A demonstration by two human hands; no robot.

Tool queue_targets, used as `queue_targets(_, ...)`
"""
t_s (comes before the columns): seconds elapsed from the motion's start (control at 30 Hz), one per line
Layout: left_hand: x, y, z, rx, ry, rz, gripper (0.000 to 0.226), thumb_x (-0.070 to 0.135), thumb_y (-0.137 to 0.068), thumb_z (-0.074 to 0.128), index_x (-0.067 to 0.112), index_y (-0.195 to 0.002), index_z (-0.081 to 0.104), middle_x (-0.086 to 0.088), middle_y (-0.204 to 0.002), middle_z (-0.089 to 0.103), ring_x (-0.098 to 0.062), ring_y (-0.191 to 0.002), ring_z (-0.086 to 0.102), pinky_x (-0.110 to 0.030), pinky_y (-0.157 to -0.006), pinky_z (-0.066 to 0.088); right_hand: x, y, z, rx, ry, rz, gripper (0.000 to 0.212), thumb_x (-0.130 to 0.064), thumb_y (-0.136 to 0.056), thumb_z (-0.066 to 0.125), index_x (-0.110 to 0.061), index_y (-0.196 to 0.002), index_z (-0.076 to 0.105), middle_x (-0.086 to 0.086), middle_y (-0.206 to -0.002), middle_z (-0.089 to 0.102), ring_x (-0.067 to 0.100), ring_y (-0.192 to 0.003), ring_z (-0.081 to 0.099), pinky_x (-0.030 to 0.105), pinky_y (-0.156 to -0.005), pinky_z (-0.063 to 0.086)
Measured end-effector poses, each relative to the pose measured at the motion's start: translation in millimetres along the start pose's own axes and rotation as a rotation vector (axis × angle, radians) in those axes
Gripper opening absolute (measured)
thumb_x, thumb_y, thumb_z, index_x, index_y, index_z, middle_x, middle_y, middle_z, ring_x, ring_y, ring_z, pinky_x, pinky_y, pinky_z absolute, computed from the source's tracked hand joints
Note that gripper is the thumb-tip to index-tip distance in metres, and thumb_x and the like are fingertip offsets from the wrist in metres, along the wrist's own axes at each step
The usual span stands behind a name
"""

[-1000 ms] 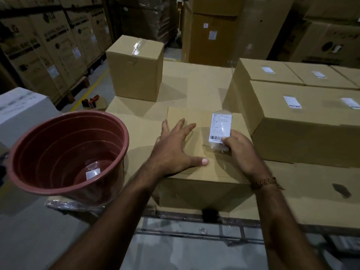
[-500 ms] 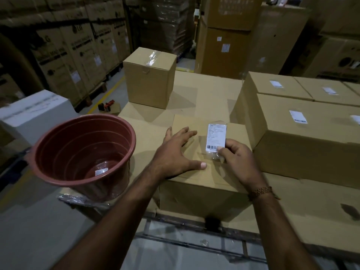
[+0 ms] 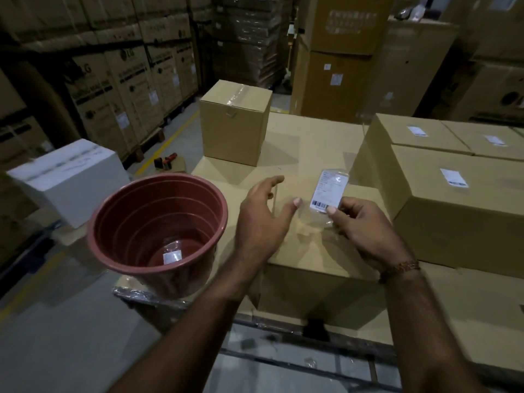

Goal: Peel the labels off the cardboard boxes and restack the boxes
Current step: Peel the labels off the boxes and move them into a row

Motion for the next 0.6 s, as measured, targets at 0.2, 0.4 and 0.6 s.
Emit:
queue_targets(0.2,-12.5,-21.6,-108.3,0.091,-0.172,0.049,0.045,0.049,-0.096,0.069,0.029,-0.136,0.066,0.006,-0.12,0.072,-0.011,-0.098,0.068,-0.033,-0.083,0.057,-47.3,10.0,85.3,-0.037,-0.098,-0.039,0.021,-0.01,-0.095,0.078,-0.019,-0.115,0.076,0.004,-0.08,0.067,0.013,-0.071,0.06,0.035,-0.071,0.051)
queue_targets(0.4,-64.3,-50.3,-217.4,0.072,-0.334,0.006,0.044,0.048,-0.1,0.066,0.028,-0.139,0.065,0.007,-0.129,0.07,-0.004,-0.106,0.066,-0.028,-0.089,0.055,-81.4,14.8,178.1,-0.074,-0.069,-0.034,0.031,-0.014,-0.085,0.088,-0.021,-0.109,0.07,0.003,-0.078,0.077,0.02,-0.074,0.064,0.043,-0.08,0.056)
queue_targets(0.6,-125.8,-63.0,-266.7,-0.019,-0.489,0.023,0.046,0.048,-0.099,0.066,0.026,-0.138,0.065,0.004,-0.13,0.069,-0.012,-0.115,0.061,-0.038,-0.094,0.052,-90.0,8.9,248.3,-0.09,0.165,-0.015,0.02,-0.018,-0.083,0.09,-0.025,-0.087,0.072,-0.003,-0.074,0.074,0.001,-0.059,0.059,0.028,-0.06,0.05)
Point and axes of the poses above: each hand's wrist, its own y-axis away from the middle knuckle, its own z-axis out of the palm, x = y × z, the point moved 5 cm from there along -y, towards the middle knuckle
